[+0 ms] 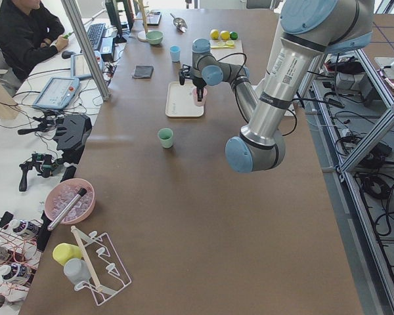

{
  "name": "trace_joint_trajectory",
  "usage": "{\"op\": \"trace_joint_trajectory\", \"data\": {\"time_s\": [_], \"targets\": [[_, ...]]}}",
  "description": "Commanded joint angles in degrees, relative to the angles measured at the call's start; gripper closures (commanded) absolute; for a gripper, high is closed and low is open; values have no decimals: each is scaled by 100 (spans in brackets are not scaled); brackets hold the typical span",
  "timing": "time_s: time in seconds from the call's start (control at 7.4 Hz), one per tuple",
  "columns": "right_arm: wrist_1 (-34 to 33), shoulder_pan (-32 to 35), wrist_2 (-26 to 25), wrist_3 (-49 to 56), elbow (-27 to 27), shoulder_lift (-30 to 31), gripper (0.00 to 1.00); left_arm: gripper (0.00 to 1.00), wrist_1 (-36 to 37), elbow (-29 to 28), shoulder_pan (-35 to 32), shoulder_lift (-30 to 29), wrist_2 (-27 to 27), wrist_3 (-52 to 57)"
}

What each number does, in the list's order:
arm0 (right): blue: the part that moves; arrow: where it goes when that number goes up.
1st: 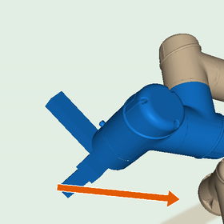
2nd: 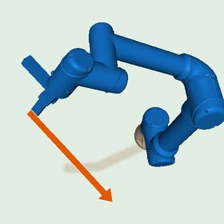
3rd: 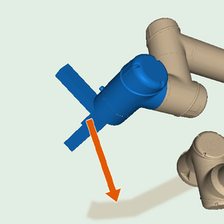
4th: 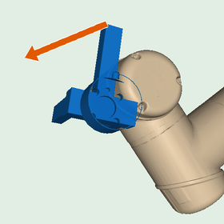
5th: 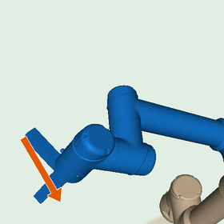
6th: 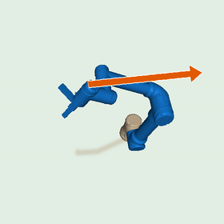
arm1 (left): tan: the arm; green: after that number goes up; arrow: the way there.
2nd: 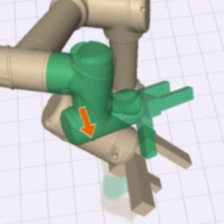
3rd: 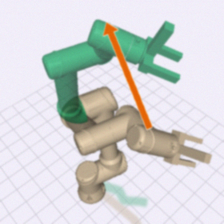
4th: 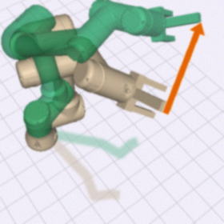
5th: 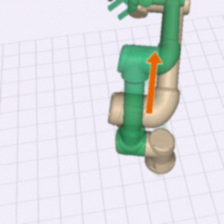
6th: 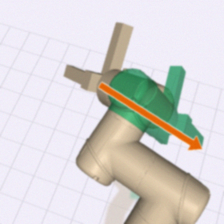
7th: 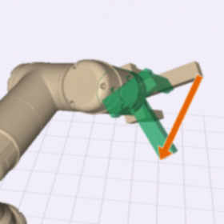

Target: Place all cups on tray

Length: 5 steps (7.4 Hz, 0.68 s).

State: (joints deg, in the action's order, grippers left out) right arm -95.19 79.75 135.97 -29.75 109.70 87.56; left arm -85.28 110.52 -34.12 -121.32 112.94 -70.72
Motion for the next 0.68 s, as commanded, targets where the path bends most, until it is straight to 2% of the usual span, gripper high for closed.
{"op": "trace_joint_trajectory", "data": {"time_s": [0.0, 0.27, 0.54], "targets": [[0, -389, -1, -565, 130, -160, 0, 100, -180, -739, 265, -479, -386, -65], [0, -609, -18, -1048, 411, -160, 0, 100, -848, -1347, 266, -550, -395, -65], [0, -741, -18, -1226, 491, -169, 0, 100, -929, -1472, 266, -577, -386, -64]]}}
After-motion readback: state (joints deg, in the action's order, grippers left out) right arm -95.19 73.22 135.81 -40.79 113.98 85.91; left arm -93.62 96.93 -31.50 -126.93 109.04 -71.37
